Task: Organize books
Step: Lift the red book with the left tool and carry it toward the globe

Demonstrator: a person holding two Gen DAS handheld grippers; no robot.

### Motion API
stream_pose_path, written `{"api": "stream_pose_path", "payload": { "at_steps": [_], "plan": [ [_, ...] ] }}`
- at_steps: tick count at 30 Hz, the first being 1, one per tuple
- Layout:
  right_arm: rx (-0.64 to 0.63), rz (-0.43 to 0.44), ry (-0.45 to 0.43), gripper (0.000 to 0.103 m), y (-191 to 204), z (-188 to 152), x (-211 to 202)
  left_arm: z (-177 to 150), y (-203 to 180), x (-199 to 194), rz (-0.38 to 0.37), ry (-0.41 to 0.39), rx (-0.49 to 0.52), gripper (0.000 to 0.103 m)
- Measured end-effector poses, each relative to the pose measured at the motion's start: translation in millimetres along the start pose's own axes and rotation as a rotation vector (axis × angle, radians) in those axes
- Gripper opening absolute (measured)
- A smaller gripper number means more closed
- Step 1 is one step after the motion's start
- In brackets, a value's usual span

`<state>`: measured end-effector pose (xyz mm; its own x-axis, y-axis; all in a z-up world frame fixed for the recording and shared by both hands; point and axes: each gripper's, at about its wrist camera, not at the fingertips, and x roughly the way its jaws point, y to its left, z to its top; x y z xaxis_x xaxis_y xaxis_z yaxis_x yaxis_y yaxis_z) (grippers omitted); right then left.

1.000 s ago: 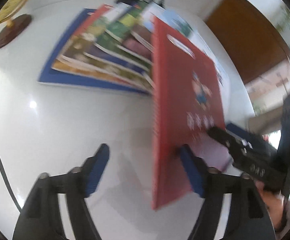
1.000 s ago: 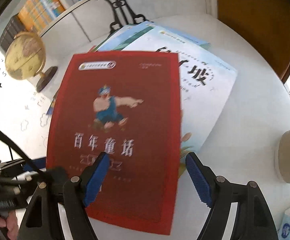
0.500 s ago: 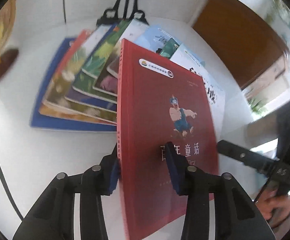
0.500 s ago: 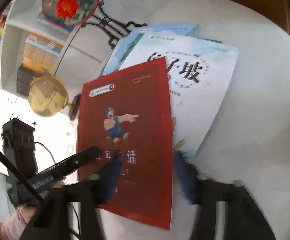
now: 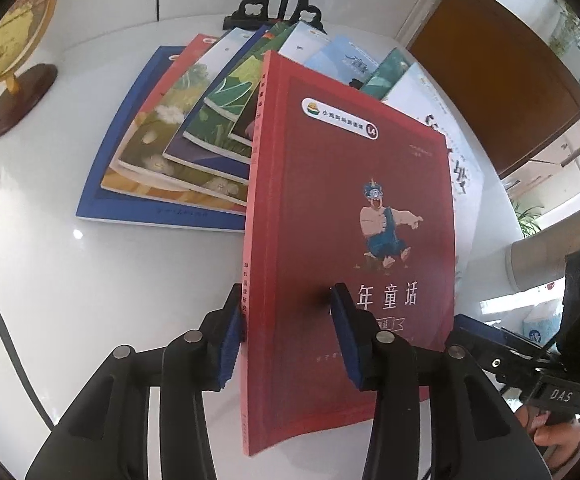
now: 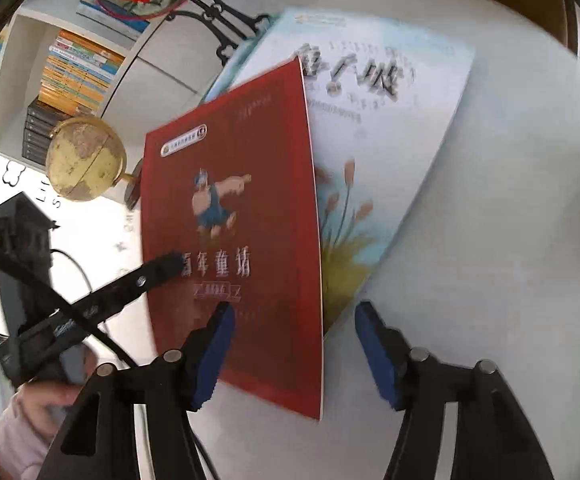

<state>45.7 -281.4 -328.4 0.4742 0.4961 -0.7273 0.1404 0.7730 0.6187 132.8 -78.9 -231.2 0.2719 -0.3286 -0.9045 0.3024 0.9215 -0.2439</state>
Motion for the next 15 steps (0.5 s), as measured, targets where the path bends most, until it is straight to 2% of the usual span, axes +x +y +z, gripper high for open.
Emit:
{"api": "stream_pose_path", "payload": {
  "at_steps": [2, 3, 4, 7, 9, 11, 13, 15],
  "plan": [
    [0.023, 0.017, -0.005, 0.062, -0.8, 1.1, 0.4, -0.4, -0.3, 0.6, 0.003, -0.005, 0.018, 0.042],
    [0.029, 0.046, 0.004, 0.067, -0.7, 2.1, 2.4, -0.6, 0.0, 1.3, 0.003, -0.007, 0.028, 0.042],
    [0.022, 0.049, 0.003, 0.068, 1.5, 2.9, 2.2, -1.3, 2.5, 1.6, -0.008, -0.009, 0.025, 0.043],
    [0.019, 0.069, 0.044, 0.067, 4.4, 0.7, 3.9, -1.9, 17.3, 4.1, -0.068, 0.004, -0.045, 0.046],
    [0.060, 0.139, 0.094, 0.065, 1.6, -7.2, 6.4, -2.9, 23.1, 3.6, -0.080, 0.020, -0.078, 0.046],
    [0.075, 0.162, 0.100, 0.063, 3.5, -15.8, 7.7, -3.7, 24.1, 1.7, -0.076, 0.023, -0.065, 0.046],
    [0.061, 0.139, 0.097, 0.052, 6.7, -22.6, 6.6, -4.7, 26.1, -2.0, -0.061, 0.020, -0.047, 0.046],
    [0.002, 0.094, 0.119, 0.022, 16.6, -27.4, 7.9, -4.4, 33.6, -6.7, -0.060, 0.021, -0.056, 0.045]
  ]
}}
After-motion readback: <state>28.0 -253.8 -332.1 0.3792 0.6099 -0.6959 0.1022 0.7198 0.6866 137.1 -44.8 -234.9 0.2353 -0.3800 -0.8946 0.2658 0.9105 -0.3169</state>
